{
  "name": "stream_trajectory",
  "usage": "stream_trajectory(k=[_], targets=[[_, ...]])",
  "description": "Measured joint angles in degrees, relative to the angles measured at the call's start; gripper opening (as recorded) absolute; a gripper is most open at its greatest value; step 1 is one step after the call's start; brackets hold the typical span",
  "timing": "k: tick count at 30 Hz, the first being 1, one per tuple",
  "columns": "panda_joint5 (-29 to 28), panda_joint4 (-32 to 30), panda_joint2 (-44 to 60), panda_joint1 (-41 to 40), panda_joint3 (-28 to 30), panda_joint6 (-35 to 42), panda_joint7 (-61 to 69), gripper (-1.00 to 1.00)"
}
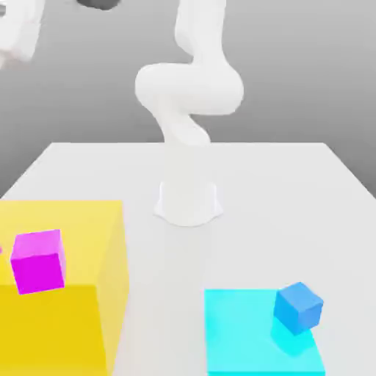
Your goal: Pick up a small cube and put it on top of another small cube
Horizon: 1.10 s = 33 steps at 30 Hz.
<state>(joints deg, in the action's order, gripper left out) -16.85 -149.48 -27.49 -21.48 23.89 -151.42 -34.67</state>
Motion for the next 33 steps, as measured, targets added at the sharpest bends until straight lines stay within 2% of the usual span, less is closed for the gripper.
stream_trajectory(k=[5,8,13,15,17,20,21,26,27,30,33], targets=[[-2.8,-9.4,9.2,-4.5,7.3,-7.6,4.9,0.0],[-1.3,-14.2,17.2,-0.7,9.3,-10.5,8.3,0.0],[11.9,-18.8,26.0,7.6,7.4,-16.2,17.5,0.0],[20.7,-18.4,30.3,6.1,3.1,-19.2,23.5,0.0],[28.9,-17.6,34.6,-0.6,-5.4,-22.3,29.2,0.0],[33.5,-16.4,40.5,-13.7,-19.5,-27.3,33.0,0.0],[33.7,-16.1,41.8,-16.6,-22.3,-28.5,33.2,-1.0],[33.6,-16.1,41.8,-16.6,-22.3,-28.4,33.1,-1.0],[33.5,-16.0,42.3,-18.2,-23.8,-29.0,33.2,-1.0],[30.3,-16.8,38.8,-12.3,-17.3,-26.0,30.5,-1.0],[20.8,-18.1,32.9,-7.3,-9.7,-21.4,23.5,-1.0]])
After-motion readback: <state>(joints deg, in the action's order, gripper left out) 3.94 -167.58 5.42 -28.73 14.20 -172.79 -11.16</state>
